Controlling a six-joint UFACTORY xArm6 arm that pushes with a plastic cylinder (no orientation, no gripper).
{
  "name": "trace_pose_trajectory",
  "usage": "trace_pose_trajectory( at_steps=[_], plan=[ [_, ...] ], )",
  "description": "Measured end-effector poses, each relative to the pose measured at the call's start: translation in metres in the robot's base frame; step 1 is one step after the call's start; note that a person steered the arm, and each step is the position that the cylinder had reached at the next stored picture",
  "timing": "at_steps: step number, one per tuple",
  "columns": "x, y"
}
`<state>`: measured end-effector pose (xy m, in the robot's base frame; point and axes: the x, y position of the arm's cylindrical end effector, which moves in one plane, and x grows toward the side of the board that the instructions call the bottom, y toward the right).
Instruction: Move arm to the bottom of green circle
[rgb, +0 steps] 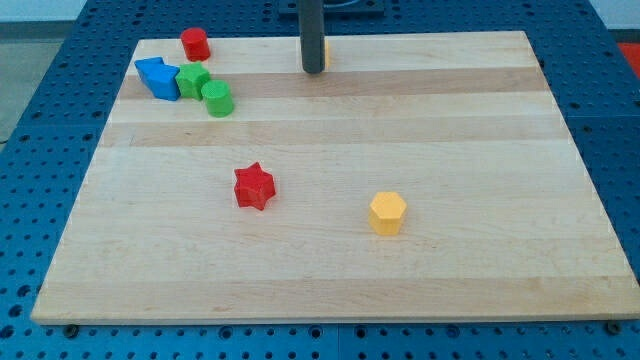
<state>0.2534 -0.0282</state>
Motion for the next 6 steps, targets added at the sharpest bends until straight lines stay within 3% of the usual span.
trace_pose_trajectory(
  at_steps=[2, 5, 6],
  plan=[
    [0.015, 0.000],
    [0.092, -0.006],
    [0.110, -0.032]
  ],
)
